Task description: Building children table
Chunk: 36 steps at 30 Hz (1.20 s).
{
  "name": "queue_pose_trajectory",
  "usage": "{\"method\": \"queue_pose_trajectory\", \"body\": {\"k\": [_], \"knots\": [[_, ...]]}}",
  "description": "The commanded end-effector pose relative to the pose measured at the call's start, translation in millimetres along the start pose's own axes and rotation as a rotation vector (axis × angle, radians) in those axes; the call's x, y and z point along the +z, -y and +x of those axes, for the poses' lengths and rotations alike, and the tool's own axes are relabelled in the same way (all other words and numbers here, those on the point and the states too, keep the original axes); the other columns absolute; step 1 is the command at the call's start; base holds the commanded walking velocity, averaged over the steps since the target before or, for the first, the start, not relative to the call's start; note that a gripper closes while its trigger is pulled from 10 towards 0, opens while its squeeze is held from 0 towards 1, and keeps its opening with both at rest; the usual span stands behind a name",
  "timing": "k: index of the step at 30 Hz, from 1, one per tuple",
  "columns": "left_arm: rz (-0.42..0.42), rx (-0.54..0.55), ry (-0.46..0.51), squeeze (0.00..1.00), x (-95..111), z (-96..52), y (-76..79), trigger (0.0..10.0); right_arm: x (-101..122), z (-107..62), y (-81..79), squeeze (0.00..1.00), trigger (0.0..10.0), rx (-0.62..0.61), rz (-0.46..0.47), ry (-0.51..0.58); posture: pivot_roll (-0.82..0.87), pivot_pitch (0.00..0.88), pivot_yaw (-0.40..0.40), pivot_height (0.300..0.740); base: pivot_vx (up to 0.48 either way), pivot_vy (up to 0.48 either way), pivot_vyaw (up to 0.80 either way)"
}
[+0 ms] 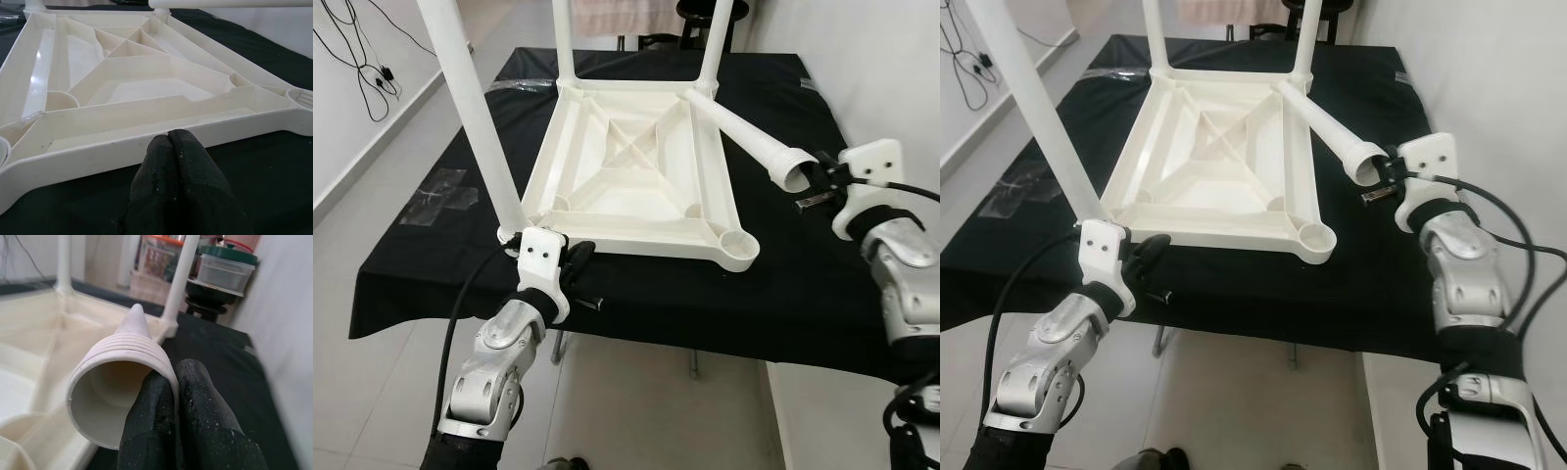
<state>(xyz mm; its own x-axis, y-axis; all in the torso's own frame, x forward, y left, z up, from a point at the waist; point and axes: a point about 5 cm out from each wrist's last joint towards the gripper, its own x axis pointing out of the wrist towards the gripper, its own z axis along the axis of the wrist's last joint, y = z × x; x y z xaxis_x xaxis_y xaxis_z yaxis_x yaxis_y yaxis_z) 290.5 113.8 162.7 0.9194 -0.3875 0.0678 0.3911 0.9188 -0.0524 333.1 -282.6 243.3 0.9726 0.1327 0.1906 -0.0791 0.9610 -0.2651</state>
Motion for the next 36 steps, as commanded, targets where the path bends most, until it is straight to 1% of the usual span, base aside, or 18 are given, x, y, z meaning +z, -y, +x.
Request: {"method": "queue_pose_trajectory", "body": {"k": [1, 5, 8, 11, 14, 15, 16, 17, 21, 23, 24, 26, 27, 29, 31, 32, 35, 36], "knots": [[-0.012, -0.012, -0.018, 0.0, -2.7, -0.2, 1.6, 10.0, 10.7, -7.8, 7.1, 0.0, 0.0, 0.003, 0.081, 0.071, -0.03, 0.125, 0.012, 0.74, 0.0, 0.0, 0.0], [-0.016, -0.012, -0.017, 0.0, -1.9, 0.2, 0.7, 10.0, 12.5, -15.5, 8.7, 0.0, 0.0, 0.021, 0.157, 0.108, -0.03, 0.121, 0.008, 0.74, 0.0, 0.0, 0.0], [-0.047, -0.018, -0.012, 0.0, -0.9, 1.2, 1.9, 10.0, 8.7, -26.1, 7.6, 0.0, 0.0, 0.016, 0.281, 0.145, -0.03, 0.115, 0.007, 0.74, 0.0, 0.0, 0.0], [-0.058, -0.022, -0.011, 0.0, -0.8, 1.4, 2.7, 10.0, 8.0, -28.3, 6.7, 0.0, 0.0, 0.015, 0.31, 0.154, -0.03, 0.115, 0.007, 0.74, 0.0, 0.0, 0.0], [-0.137, -0.041, 0.003, 0.0, 2.8, 4.4, 4.9, 10.0, 5.2, -32.9, 3.0, 0.0, 0.0, 0.007, 0.367, 0.174, -0.04, 0.109, 0.009, 0.74, 0.0, 0.0, 0.0], [-0.223, -0.065, 0.019, 0.64, 6.8, 7.4, 6.2, 10.0, 3.6, -35.7, 0.5, 0.0, 0.0, -0.005, 0.401, 0.187, -0.04, 0.106, 0.012, 0.74, 0.0, 0.0, 0.0], [-0.223, -0.065, 0.019, 0.64, 6.8, 7.4, 6.2, 10.0, 3.6, -35.7, 0.5, 0.0, 0.0, -0.005, 0.401, 0.187, -0.04, 0.106, 0.012, 0.74, 0.0, 0.0, 0.0], [-0.322, -0.091, 0.044, 1.0, 13.0, 11.3, 7.3, 10.0, -0.5, -38.7, -0.2, 0.0, 0.0, -0.031, 0.43, 0.195, -0.04, 0.106, 0.011, 0.74, 0.0, 0.0, 0.0], [-0.446, -0.116, 0.082, 1.0, 22.3, 18.2, 6.9, 10.0, -4.4, -43.4, 0.0, 0.0, 0.0, -0.077, 0.496, 0.213, -0.05, 0.105, 0.01, 0.74, 0.0, 0.0, 0.0], [-0.545, -0.139, 0.123, 1.0, 34.2, 27.8, 4.7, 10.0, -3.3, -49.3, 1.6, 0.0, 0.0, -0.124, 0.637, 0.273, -0.05, 0.106, 0.013, 0.74, 0.0, 0.0, 0.0], [-0.545, -0.139, 0.123, 1.0, 34.2, 27.8, 4.7, 10.0, -3.3, -49.3, 1.6, 0.0, 0.0, -0.124, 0.637, 0.273, -0.05, 0.106, 0.013, 0.74, 0.0, 0.0, 0.0], [-0.638, -0.181, 0.18, 1.0, 51.5, 37.2, 2.8, 10.0, -0.2, -56.0, -0.2, 0.0, 0.0, -0.114, 0.794, 0.355, -0.06, 0.109, 0.021, 0.74, 0.0, 0.0, 0.0], [-0.638, -0.181, 0.18, 1.0, 51.5, 37.2, 2.8, 10.0, -0.2, -56.0, -0.2, 0.0, 0.0, -0.114, 0.794, 0.355, -0.06, 0.109, 0.021, 0.74, 0.0, 0.0, 0.0], [-0.697, -0.236, 0.245, 1.0, 73.2, 44.9, 2.3, 10.0, 10.1, -61.7, -3.2, 0.0, 0.0, -0.057, 0.987, 0.49, -0.06, 0.11, 0.028, 0.74, 0.0, 0.0, 0.0], [-0.714, -0.259, 0.266, 1.0, 81.0, 46.9, 2.2, 10.0, 14.4, -63.4, -4.4, 0.0, 0.0, -0.035, 1.056, 0.542, -0.06, 0.11, 0.03, 0.74, 0.0, 0.0, 0.0], [-0.714, -0.259, 0.266, 1.0, 81.0, 46.9, 2.2, 10.0, 14.4, -63.4, -4.4, 0.0, 0.0, -0.035, 1.056, 0.542, -0.06, 0.11, 0.03, 0.74, 0.0, 0.0, 0.0], [-0.779, -0.354, 0.314, 1.0, 102.3, 50.2, 8.8, 10.0, 33.6, -64.9, -27.3, 0.0, 0.0, 0.198, 1.097, 0.623, -0.06, 0.109, 0.036, 0.74, 0.0, 0.0, 0.0], [-0.779, -0.354, 0.314, 1.0, 102.3, 50.2, 8.8, 10.0, 33.6, -64.9, -27.3, 0.0, 0.0, 0.198, 1.097, 0.623, -0.06, 0.109, 0.036, 0.74, 0.0, 0.0, 0.0]]}}
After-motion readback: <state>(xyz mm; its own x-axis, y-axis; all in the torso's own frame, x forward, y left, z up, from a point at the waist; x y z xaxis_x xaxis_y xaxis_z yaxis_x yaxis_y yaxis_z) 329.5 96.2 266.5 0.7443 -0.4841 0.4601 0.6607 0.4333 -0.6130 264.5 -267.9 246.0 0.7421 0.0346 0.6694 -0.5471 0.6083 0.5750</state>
